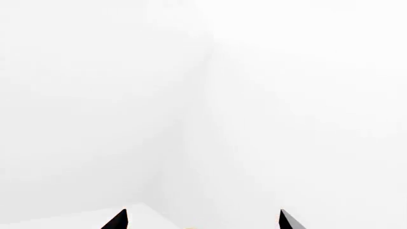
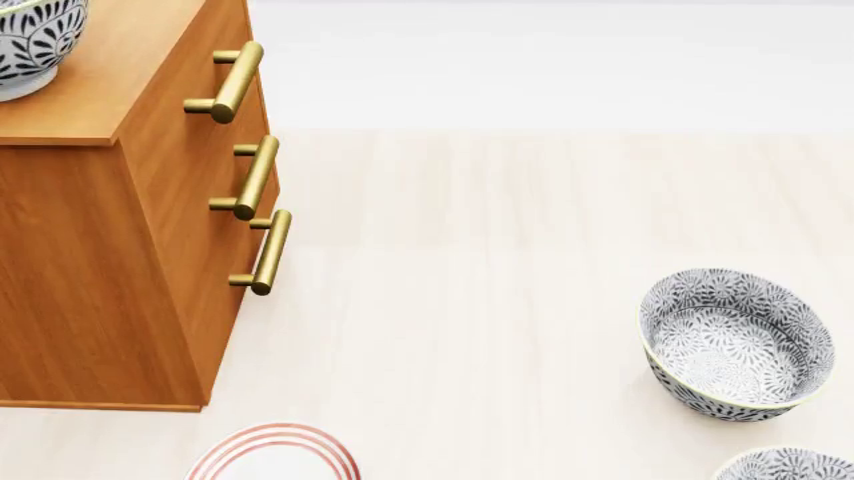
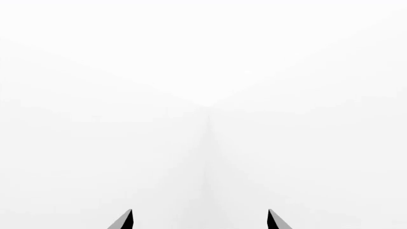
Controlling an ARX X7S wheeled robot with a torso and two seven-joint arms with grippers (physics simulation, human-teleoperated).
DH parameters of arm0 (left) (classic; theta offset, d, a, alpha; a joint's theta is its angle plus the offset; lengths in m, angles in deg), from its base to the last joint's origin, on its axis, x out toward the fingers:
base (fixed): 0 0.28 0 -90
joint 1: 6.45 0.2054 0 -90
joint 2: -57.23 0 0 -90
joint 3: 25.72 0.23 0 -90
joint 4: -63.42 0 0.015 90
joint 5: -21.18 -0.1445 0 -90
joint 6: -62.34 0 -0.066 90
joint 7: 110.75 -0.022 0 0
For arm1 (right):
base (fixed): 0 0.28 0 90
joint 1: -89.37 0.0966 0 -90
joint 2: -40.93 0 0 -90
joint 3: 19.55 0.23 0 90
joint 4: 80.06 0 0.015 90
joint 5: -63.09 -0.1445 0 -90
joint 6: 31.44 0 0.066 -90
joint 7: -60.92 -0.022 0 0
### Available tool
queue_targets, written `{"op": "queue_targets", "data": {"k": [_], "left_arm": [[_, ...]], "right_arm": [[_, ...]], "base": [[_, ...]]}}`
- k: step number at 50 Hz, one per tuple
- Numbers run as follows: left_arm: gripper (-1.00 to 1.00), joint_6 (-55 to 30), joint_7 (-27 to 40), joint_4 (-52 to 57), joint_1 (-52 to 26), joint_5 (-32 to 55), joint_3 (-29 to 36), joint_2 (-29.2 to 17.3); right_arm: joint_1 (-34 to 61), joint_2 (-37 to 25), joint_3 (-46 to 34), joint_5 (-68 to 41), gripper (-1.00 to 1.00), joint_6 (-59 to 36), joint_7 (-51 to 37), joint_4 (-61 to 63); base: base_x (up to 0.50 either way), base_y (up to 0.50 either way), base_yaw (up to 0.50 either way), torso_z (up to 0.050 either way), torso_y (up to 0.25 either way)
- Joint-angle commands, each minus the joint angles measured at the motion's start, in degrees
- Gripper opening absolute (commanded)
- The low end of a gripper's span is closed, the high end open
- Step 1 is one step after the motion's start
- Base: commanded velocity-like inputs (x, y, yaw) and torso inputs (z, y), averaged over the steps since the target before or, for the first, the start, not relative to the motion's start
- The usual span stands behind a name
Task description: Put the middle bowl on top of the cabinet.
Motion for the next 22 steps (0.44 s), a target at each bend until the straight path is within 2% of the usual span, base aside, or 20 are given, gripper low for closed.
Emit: {"op": "queue_targets", "data": {"k": [1,10,22], "left_arm": [[1.00,0.0,0.6,5.9,0.8,-11.5,2.4,-0.7],[1.00,1.7,0.9,7.2,6.4,-18.8,2.2,0.4],[1.00,4.1,0.4,10.5,15.5,-29.3,2.4,-0.6]], "right_arm": [[0.0,0.0,0.5,-0.5,1.00,0.1,0.4,0.0],[0.0,0.0,1.0,-1.0,1.00,0.2,0.7,0.0],[0.0,0.0,1.2,-1.2,1.00,0.1,1.0,0.0]], "base": [[0.00,0.00,0.00,0.000,0.000],[0.00,0.00,0.00,0.000,0.000],[0.00,0.00,0.00,0.000,0.000]]}}
